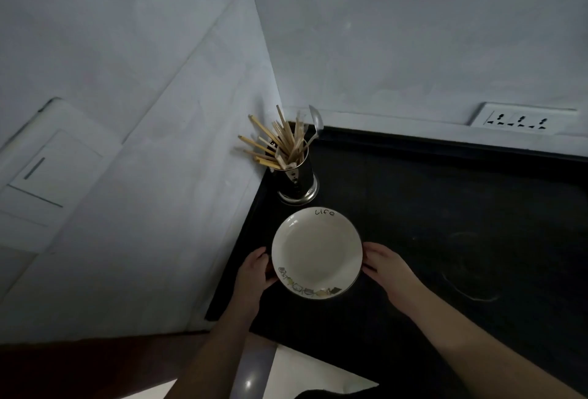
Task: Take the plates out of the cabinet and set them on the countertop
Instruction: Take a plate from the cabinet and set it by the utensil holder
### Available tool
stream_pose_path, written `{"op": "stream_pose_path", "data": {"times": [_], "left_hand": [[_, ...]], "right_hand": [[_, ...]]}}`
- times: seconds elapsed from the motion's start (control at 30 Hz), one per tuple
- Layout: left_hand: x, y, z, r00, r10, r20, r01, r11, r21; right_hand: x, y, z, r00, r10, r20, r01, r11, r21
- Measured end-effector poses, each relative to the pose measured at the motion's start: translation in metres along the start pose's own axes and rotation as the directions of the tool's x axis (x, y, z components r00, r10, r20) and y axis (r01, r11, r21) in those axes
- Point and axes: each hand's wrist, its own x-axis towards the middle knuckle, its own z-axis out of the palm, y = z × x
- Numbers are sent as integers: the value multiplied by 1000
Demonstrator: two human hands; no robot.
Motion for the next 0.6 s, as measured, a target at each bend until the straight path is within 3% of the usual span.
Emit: {"op": "stream_pose_path", "data": {"times": [0.03, 0.17, 0.23, 0.37, 0.47, 0.6], "left_hand": [[-2, 0, -1, 999, 32, -5, -32, 999, 29], [-16, 7, -8, 982, 184, 27, -186, 964, 189], [-25, 15, -14, 956, 277, 98, -294, 889, 351], [-51, 40, -23, 846, 398, 354, -532, 609, 588], [-74, 63, -25, 724, 482, 493, -666, 300, 683], [-106, 104, -25, 586, 573, 573, -735, 76, 674]], "right_hand": [[5, 5, -2, 999, 9, -44, -4, 993, 120], [9, 7, -15, 995, 27, -93, -21, 998, 65], [2, 0, -17, 998, 27, -63, -28, 1000, -3], [-21, -14, -15, 994, 6, 109, 25, 961, -275], [-49, -27, -6, 990, -134, 36, 133, 834, -535], [-94, -48, 8, 956, -288, -51, 176, 706, -685]]}}
